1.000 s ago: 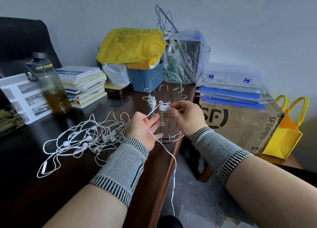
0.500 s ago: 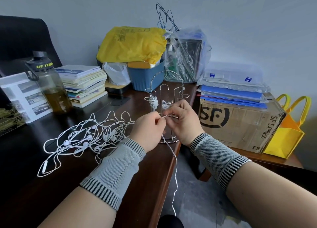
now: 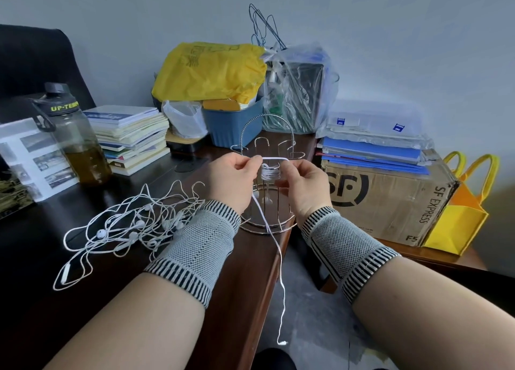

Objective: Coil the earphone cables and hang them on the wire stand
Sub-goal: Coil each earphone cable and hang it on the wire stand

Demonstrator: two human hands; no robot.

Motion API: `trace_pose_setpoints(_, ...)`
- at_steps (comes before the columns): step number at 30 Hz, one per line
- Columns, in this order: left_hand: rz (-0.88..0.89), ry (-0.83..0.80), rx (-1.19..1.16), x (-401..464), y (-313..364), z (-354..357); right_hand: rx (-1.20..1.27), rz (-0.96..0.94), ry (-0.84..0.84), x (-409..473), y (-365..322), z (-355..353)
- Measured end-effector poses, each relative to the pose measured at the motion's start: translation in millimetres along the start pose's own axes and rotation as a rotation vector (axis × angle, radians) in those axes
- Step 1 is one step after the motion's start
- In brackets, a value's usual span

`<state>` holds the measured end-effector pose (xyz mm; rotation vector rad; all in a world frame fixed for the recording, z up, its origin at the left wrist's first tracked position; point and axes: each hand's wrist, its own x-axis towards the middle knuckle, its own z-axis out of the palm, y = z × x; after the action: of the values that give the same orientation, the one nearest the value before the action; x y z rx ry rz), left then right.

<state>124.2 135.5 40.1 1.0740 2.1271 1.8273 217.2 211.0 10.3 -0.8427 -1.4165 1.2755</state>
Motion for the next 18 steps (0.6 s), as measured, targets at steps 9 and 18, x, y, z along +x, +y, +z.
trace_pose_setpoints(9, -0.085, -0.107, 0.264, 6, -14, 14, -0.130, 0.178, 0.055, 14, -16, 3)
trace_pose_setpoints(18, -0.343, -0.099, -0.407, -15, -11, 15, -0.074, 0.212, 0.007, 17, -17, 1)
